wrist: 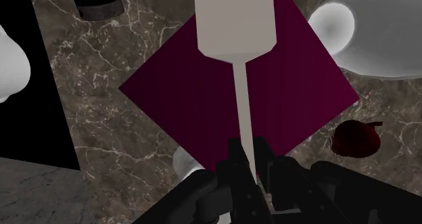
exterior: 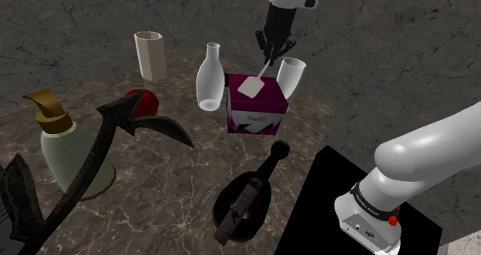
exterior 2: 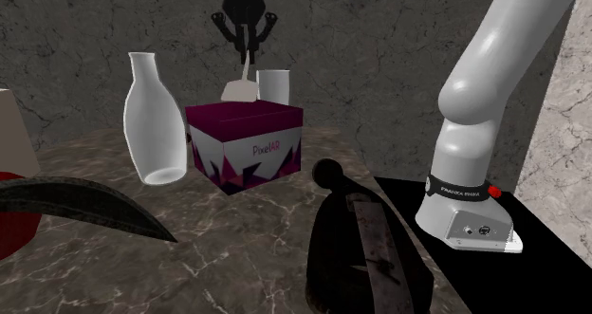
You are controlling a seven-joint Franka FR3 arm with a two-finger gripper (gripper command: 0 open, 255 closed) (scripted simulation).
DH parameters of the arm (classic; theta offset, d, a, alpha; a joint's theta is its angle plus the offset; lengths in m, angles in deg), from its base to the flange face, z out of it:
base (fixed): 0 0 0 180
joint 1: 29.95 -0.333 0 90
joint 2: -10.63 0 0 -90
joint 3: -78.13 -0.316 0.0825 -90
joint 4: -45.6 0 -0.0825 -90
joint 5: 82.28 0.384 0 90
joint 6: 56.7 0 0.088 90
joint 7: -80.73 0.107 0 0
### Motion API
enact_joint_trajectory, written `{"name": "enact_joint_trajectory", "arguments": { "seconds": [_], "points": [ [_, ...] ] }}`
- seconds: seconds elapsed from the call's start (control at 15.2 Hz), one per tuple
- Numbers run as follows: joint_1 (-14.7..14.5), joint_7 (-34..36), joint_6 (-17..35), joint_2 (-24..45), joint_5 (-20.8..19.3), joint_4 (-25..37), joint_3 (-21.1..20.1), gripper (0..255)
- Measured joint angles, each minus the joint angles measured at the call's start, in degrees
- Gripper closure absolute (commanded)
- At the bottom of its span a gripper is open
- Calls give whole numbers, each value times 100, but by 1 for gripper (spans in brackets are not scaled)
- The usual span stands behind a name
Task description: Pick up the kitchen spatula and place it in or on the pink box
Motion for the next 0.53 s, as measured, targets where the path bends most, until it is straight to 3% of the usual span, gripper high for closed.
{"name": "enact_joint_trajectory", "arguments": {
  "seconds": [0.2,0.53],
  "points": [
    [-4,226,52,259,-111,174,-174,255],
    [-18,257,410,281,-109,-166,-214,255]
  ]
}}
